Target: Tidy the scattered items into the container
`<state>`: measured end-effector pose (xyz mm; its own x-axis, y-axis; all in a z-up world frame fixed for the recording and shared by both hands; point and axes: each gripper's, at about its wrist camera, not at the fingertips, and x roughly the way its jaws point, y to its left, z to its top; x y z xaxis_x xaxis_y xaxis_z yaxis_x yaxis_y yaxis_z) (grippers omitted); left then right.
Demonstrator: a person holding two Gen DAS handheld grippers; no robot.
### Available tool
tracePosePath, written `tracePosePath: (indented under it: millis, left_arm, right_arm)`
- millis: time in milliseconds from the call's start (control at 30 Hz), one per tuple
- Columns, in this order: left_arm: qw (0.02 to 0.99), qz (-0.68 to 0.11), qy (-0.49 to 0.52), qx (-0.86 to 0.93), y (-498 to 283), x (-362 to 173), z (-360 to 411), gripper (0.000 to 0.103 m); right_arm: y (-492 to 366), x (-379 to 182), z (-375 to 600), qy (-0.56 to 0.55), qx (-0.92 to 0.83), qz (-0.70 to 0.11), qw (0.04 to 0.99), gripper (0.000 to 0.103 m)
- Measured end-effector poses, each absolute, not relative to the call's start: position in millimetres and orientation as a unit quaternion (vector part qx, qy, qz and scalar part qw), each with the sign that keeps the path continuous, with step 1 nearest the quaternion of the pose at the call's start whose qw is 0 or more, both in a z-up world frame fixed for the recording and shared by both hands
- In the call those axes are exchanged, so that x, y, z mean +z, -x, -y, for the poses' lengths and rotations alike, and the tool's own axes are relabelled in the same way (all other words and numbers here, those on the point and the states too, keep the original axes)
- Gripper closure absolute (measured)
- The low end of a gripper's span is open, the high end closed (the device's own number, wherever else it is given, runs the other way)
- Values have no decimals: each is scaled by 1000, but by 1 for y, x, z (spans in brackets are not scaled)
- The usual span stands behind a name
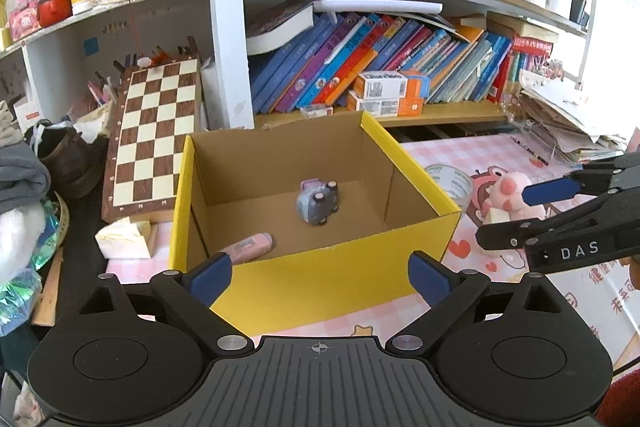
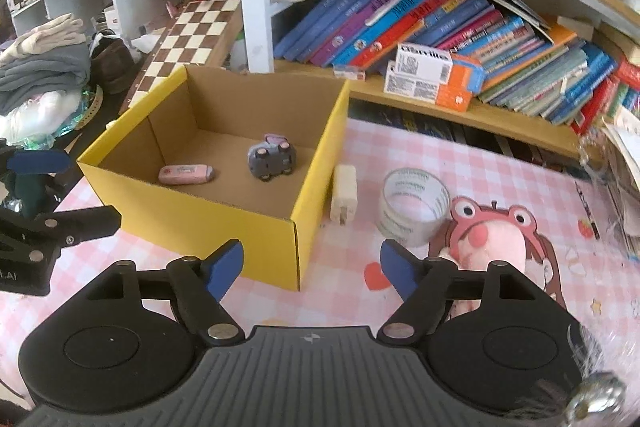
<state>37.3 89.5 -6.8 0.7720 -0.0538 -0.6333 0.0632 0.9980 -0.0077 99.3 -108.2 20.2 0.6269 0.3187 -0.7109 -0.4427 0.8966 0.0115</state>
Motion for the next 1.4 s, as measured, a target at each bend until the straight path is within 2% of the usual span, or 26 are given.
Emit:
tracePosePath:
  millis: [333,1067,1400]
  left_arm:
    - [936,-351,-4,-24,-35,-11,-85,6]
    - [931,-364,1,-9,-31,-14,-71,6]
    - [927,-375,3,-1,-27,-18,-59,6]
  right_arm:
    - [-91,11,119,71,202,-388,896,20]
    - [-81,1,132,68,196,-401,892,13]
    - [-76,-2,145,68,192,-406,891,2]
